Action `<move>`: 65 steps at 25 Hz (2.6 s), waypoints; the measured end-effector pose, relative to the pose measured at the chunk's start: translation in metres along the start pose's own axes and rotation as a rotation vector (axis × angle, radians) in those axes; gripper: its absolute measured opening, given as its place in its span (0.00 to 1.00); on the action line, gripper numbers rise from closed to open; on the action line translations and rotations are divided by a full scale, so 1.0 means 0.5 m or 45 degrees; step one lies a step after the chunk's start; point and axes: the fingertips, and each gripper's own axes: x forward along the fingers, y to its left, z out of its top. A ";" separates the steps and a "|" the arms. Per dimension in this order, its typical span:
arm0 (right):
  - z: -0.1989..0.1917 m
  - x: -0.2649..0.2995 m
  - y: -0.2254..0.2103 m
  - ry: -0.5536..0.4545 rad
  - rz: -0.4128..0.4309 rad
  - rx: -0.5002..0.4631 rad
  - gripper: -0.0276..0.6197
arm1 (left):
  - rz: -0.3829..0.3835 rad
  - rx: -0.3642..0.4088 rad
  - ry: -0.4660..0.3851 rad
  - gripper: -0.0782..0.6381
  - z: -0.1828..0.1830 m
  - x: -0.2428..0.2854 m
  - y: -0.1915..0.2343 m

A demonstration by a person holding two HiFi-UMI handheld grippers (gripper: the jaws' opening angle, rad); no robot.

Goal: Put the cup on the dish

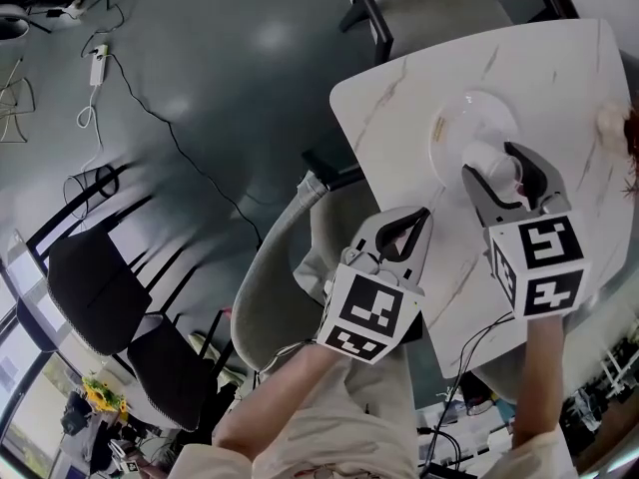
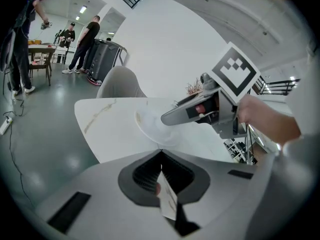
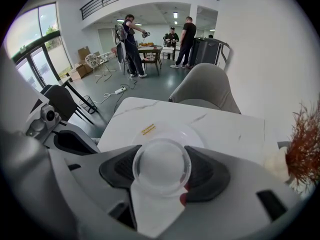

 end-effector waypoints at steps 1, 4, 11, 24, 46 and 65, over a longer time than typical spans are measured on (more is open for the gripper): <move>0.002 0.001 0.001 0.008 0.001 -0.010 0.46 | 0.005 0.006 0.008 0.12 -0.002 0.005 0.001; 0.002 0.002 0.000 0.021 0.005 -0.022 0.46 | 0.016 0.009 0.028 0.12 -0.010 0.021 0.003; 0.005 0.011 0.001 0.020 0.029 0.004 0.46 | 0.005 -0.034 0.043 0.12 -0.013 0.039 0.012; 0.021 -0.029 0.000 -0.094 0.006 0.002 0.46 | 0.074 -0.015 0.090 0.11 -0.020 0.045 0.018; -0.046 -0.261 0.065 -0.294 -0.055 0.182 0.46 | 0.084 -0.025 0.065 0.11 -0.026 0.037 0.027; -0.201 -0.483 0.088 -0.456 -0.165 0.309 0.46 | 0.125 0.159 -0.207 0.11 0.092 -0.105 -0.135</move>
